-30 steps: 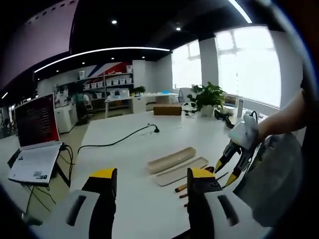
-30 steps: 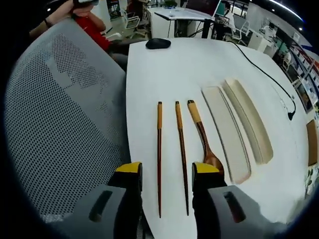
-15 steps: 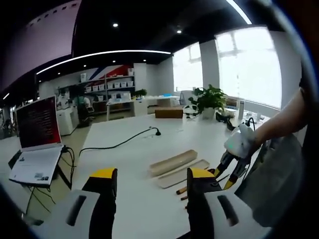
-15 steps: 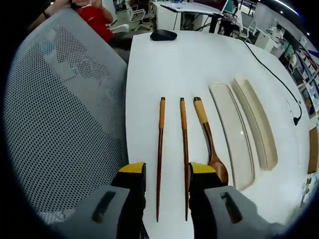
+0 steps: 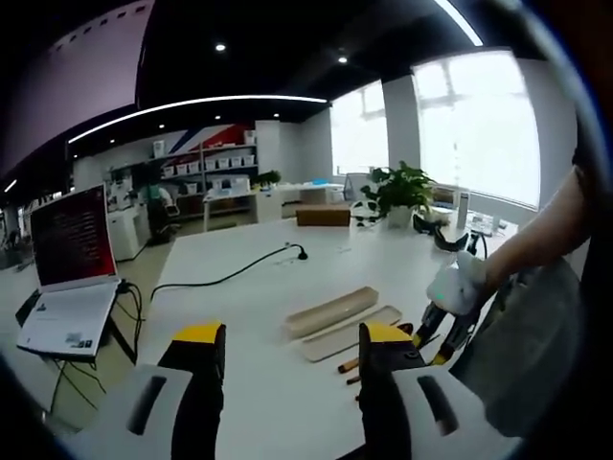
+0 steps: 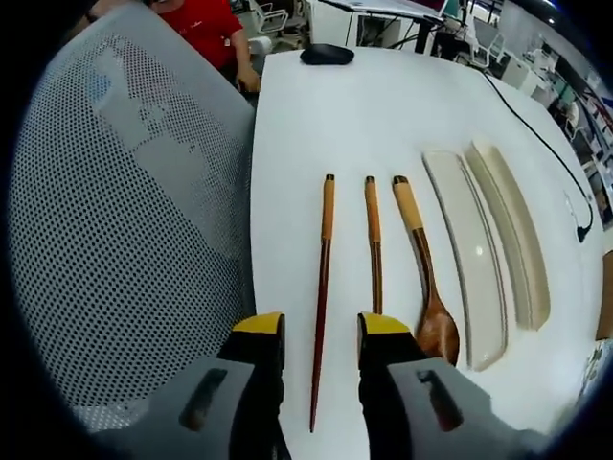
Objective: Arrange the utensils inside the cutlery case until each visible utensil rests in its matching compartment.
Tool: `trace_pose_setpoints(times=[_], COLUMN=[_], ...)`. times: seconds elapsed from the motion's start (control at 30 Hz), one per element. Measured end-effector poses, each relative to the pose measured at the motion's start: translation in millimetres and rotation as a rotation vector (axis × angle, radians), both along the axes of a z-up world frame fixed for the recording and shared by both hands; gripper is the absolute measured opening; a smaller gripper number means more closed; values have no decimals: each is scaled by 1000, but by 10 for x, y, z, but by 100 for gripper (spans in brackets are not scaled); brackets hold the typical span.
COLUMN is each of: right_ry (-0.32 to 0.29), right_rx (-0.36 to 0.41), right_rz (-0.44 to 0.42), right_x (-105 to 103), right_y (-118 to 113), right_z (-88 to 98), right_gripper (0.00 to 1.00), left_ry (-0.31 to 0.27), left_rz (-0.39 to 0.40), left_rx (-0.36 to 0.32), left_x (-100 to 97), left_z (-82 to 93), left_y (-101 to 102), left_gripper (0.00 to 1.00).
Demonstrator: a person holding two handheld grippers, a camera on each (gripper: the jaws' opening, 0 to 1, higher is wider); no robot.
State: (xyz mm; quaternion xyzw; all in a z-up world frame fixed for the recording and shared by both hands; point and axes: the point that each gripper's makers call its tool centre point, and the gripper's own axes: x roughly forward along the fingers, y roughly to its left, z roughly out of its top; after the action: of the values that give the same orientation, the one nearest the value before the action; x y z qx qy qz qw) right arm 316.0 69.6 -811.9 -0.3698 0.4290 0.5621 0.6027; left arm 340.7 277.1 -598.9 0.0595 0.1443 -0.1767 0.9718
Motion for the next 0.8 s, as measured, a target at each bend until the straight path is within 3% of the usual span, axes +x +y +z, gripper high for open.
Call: trace_pose_setpoints(times=[0.8], right_ry=[-20], right_rx=[-90], right_rz=[96], right_x=[-10], right_y=[62], right_z=[-132], right_gripper=[24], left_ry=[4], left_rz=[14], left_rx=[-1], left_x=[2], left_z=[-4], left_y=[35], left_gripper=[57])
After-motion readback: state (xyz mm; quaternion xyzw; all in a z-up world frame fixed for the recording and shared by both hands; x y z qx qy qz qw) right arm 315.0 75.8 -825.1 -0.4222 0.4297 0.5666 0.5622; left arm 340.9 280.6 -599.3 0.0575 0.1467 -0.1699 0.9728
